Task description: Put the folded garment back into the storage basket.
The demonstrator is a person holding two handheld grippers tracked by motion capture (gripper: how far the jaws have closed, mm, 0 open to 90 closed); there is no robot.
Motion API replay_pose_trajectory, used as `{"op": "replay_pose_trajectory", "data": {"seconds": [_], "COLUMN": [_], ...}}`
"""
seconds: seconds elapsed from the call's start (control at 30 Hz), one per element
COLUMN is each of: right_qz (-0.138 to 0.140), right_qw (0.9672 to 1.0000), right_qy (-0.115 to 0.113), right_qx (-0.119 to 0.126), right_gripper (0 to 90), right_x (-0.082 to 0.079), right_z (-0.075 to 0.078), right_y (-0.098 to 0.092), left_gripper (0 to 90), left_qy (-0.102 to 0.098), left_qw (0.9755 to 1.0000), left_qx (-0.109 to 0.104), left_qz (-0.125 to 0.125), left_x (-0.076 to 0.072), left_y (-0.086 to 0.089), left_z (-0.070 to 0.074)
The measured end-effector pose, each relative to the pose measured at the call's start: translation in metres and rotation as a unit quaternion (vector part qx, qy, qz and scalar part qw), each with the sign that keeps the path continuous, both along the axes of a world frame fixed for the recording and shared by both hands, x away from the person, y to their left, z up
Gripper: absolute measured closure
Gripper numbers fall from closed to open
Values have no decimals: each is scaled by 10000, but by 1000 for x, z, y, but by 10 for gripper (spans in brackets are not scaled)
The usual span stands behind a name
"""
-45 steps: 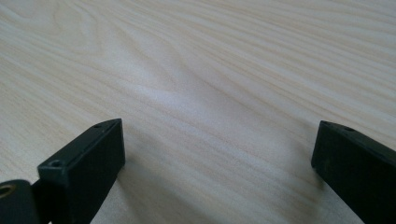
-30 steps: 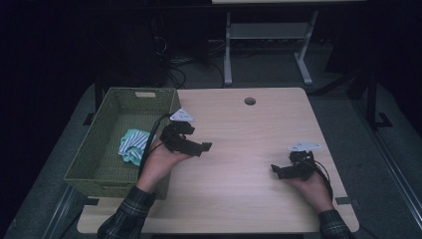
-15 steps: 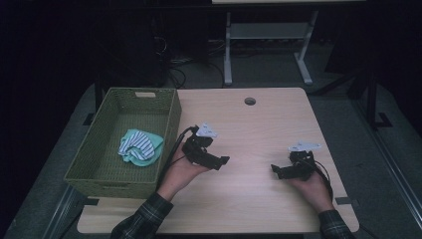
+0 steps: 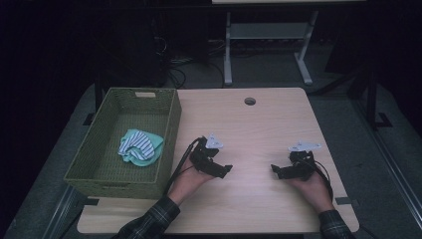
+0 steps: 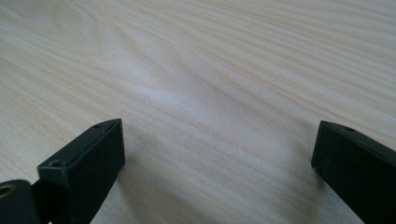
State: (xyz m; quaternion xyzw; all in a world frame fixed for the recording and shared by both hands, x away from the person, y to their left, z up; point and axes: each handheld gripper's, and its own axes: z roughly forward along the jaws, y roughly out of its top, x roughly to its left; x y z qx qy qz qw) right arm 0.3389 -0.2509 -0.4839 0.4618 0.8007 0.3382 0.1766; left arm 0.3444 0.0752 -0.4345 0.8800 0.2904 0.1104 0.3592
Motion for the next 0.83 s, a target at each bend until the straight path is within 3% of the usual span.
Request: {"op": "replay_pose_trajectory", "data": {"seconds": [0.3, 0.4, 0.43, 0.63, 0.67, 0.83], "right_qz": [1, 0, 0, -5, -7, 2], "right_qw": [10000, 10000, 10000, 10000, 10000, 10000], "right_qy": [-2, -1, 0, 2, 5, 0], "right_qx": [1, 0, 1, 2, 2, 1], "right_gripper": [22, 22, 22, 22, 22, 22], "right_x": [0, 0, 0, 0, 0, 0], "right_z": [0, 0, 0, 0, 0, 0], "right_y": [0, 0, 0, 0, 0, 0], "left_gripper": [136, 136, 136, 124, 124, 123], "left_qy": [105, 68, 4, -43, -164, -169], "left_qw": [9997, 9997, 9994, 9999, 9998, 9998], "left_qx": [197, 227, 331, 93, -50, -62], "left_qz": [78, 74, 71, 114, 88, 93], "left_x": [4, 4, 4, 4, 2, 1], "left_y": [-2, -1, -1, 3, 6, 7], "left_z": [-26, -31, -36, -41, -44, -44]}}
